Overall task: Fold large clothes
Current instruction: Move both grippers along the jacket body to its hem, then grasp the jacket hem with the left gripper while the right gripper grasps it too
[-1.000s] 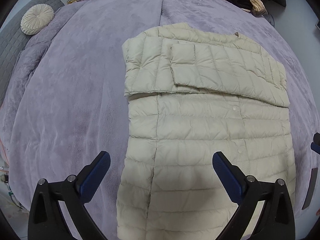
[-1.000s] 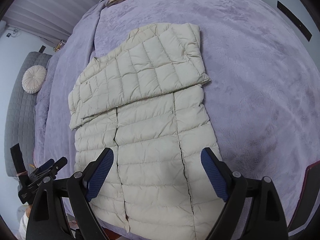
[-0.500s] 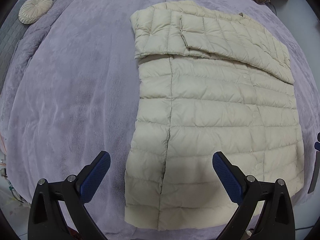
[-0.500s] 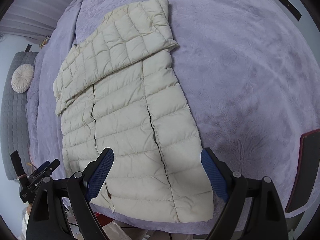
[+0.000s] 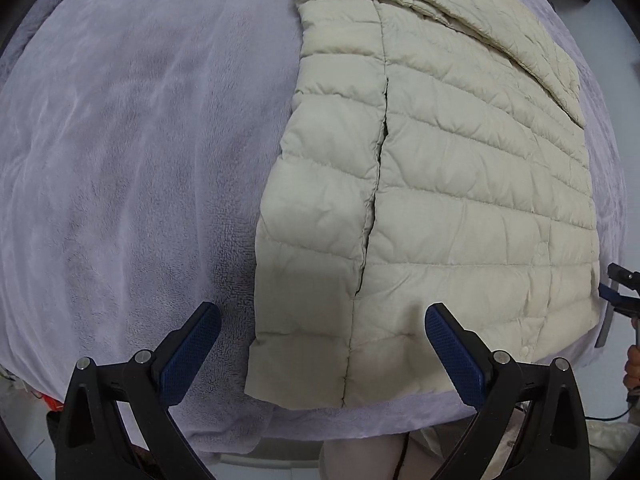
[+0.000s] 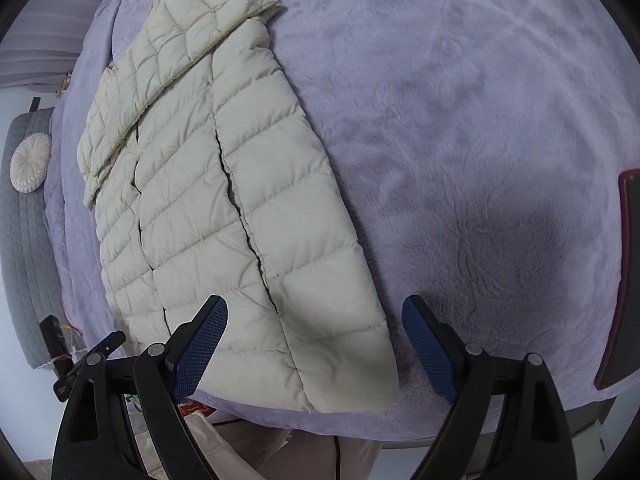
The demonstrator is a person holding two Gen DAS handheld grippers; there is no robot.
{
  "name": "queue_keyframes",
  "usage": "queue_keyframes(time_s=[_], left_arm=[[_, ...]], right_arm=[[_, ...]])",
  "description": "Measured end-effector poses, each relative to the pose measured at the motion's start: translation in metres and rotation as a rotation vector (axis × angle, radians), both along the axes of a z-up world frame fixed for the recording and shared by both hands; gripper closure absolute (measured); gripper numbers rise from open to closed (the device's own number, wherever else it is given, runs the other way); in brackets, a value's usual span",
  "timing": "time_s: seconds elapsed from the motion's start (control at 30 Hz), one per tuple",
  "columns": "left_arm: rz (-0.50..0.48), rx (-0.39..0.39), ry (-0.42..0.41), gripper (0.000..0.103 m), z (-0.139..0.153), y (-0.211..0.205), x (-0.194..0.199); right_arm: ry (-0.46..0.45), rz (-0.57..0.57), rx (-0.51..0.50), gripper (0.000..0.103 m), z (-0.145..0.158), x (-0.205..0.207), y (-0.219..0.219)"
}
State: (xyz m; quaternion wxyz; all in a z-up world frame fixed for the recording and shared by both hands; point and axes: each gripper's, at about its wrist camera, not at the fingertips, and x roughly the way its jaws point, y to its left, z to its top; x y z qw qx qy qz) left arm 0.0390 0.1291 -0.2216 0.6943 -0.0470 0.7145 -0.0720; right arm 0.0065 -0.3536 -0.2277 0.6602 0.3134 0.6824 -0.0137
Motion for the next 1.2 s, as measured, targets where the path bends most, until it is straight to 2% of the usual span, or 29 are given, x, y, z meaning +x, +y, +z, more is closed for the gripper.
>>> queue_keyframes(time_s=[0.37, 0.47, 0.63, 0.73, 0.8, 0.83, 0.87, 0.9, 0.93, 0.97, 1.0, 1.03, 1.1, 1.2], left_arm=[[-0.038, -0.035, 0.053, 0.001, -0.019, -0.014, -0.010], [-0.032, -0.056, 0.054, 0.001, -0.016, -0.017, -0.012], [-0.006, -0.140, 0.051, 0.001, 0.000, -0.014, -0.007], [-0.005, -0.164, 0.054, 0.002, 0.004, -0.013, -0.008], [-0.005, -0.148, 0.063, 0.014, -0.001, -0.014, -0.009], [-0.009, -0.128, 0.073, 0.024, -0.002, -0.014, -0.007], [-0.015, -0.105, 0.078, 0.040, -0.004, -0.012, -0.006], [-0.024, -0.087, 0.080, 0.052, -0.006, -0.012, -0.006], [-0.033, -0.099, 0.093, 0.081, -0.009, -0.012, -0.004], [-0.035, -0.115, 0.101, 0.087, -0.010, -0.010, -0.004], [-0.041, -0.129, 0.093, 0.088, -0.007, -0.010, -0.004], [-0.060, -0.144, 0.084, 0.094, -0.004, -0.011, -0.005], [-0.084, -0.191, 0.076, 0.094, 0.006, -0.011, -0.005], [-0.055, -0.296, 0.060, 0.094, 0.023, -0.003, -0.001]], right_arm=[[0.056, -0.045, 0.162, 0.012, -0.031, -0.021, 0.005], [0.034, -0.030, 0.223, 0.012, -0.030, -0.020, 0.015], [-0.024, -0.051, 0.342, 0.012, -0.026, -0.019, 0.028], [-0.042, -0.061, 0.381, 0.012, -0.024, -0.019, 0.036], [-0.042, -0.063, 0.388, 0.012, -0.024, -0.016, 0.043], [-0.042, -0.065, 0.387, 0.012, -0.024, -0.016, 0.045], [-0.044, -0.068, 0.389, 0.014, -0.024, -0.015, 0.046], [-0.045, -0.073, 0.395, 0.020, -0.024, -0.015, 0.047], [-0.042, -0.076, 0.395, 0.032, -0.024, -0.016, 0.045], [-0.035, -0.078, 0.389, 0.040, -0.024, -0.016, 0.043], [-0.027, -0.078, 0.379, 0.059, -0.024, -0.016, 0.042], [-0.021, -0.077, 0.373, 0.080, -0.025, -0.016, 0.043], [-0.036, -0.072, 0.362, 0.085, -0.021, -0.015, 0.038], [-0.089, -0.064, 0.390, 0.088, -0.010, -0.012, 0.038]])
